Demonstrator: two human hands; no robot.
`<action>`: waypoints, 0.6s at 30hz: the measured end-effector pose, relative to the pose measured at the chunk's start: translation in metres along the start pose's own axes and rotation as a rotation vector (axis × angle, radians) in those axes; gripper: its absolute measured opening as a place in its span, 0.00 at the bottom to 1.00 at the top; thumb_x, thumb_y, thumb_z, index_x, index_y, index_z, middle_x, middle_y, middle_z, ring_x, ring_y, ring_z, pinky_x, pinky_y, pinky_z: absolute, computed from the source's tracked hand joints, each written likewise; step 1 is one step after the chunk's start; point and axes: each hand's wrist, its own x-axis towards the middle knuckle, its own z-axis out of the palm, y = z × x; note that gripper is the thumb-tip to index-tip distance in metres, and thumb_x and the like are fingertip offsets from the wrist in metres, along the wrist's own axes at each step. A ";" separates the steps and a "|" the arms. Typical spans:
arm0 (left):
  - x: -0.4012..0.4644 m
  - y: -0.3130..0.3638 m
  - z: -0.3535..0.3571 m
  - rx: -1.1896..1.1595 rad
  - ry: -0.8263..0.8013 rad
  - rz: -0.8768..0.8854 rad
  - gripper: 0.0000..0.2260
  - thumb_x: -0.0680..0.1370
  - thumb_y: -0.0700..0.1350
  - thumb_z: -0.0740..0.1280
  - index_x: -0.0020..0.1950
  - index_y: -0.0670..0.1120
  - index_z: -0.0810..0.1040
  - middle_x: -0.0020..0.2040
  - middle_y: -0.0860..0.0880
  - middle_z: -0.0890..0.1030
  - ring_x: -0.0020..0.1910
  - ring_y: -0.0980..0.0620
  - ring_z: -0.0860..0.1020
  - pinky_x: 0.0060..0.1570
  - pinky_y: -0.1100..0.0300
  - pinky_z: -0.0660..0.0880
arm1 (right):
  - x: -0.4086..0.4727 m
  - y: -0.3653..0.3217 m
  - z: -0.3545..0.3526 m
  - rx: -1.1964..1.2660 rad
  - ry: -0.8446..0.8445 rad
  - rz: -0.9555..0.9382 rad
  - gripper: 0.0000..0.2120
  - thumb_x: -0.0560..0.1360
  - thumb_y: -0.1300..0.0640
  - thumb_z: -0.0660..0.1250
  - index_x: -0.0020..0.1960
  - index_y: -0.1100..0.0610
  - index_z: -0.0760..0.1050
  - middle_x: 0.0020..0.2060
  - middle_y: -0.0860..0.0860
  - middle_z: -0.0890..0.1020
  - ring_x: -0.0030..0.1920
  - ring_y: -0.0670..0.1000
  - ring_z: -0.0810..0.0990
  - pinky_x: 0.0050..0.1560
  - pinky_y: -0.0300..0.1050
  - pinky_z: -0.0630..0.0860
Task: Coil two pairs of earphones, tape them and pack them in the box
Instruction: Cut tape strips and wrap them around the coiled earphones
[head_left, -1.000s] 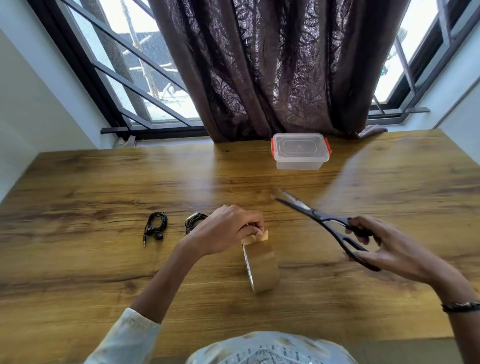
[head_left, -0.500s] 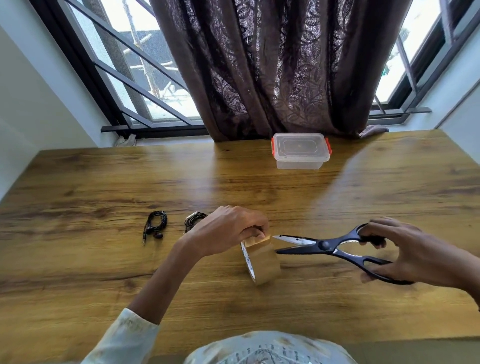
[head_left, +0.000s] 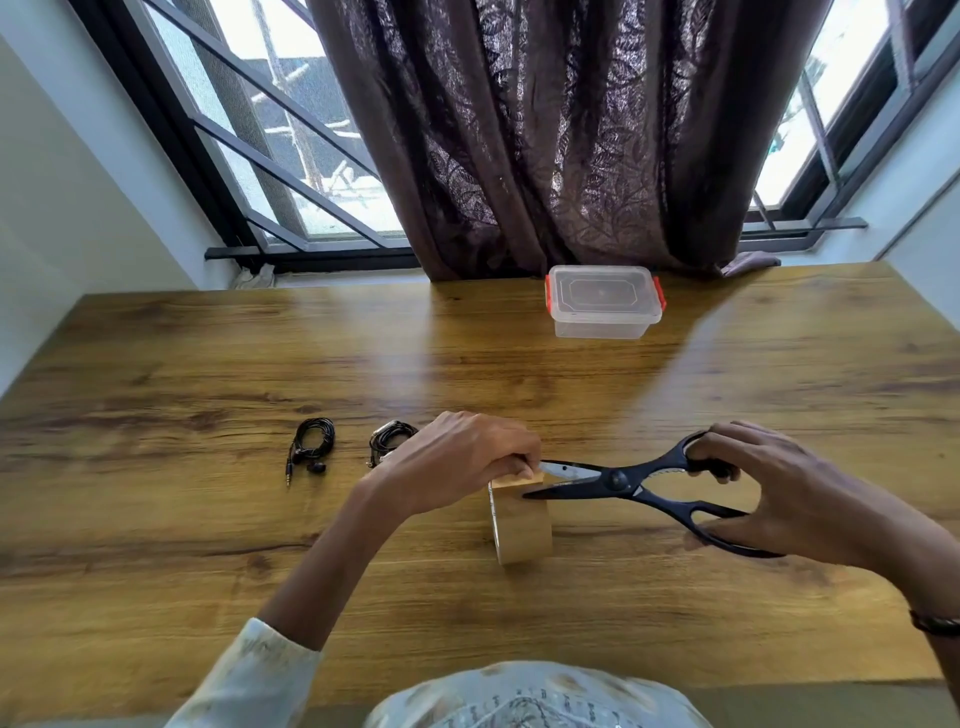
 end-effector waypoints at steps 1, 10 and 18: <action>0.000 0.000 0.000 0.005 0.001 0.001 0.05 0.81 0.49 0.62 0.48 0.52 0.76 0.43 0.58 0.79 0.42 0.60 0.76 0.38 0.66 0.71 | 0.002 -0.002 0.001 -0.002 0.004 -0.008 0.27 0.66 0.27 0.64 0.54 0.46 0.74 0.43 0.36 0.72 0.45 0.40 0.72 0.47 0.34 0.71; -0.001 0.001 0.001 0.024 0.022 0.020 0.05 0.81 0.48 0.62 0.49 0.51 0.77 0.45 0.57 0.79 0.43 0.59 0.76 0.40 0.60 0.75 | 0.013 -0.011 0.006 0.003 0.013 -0.032 0.25 0.67 0.32 0.65 0.55 0.48 0.75 0.42 0.38 0.72 0.44 0.39 0.71 0.47 0.29 0.67; -0.002 0.001 0.001 0.035 0.026 0.011 0.06 0.81 0.48 0.61 0.49 0.49 0.77 0.44 0.56 0.79 0.43 0.57 0.77 0.41 0.54 0.76 | 0.015 -0.017 0.005 0.019 0.013 -0.033 0.24 0.67 0.35 0.65 0.57 0.48 0.74 0.43 0.33 0.70 0.45 0.35 0.71 0.47 0.25 0.66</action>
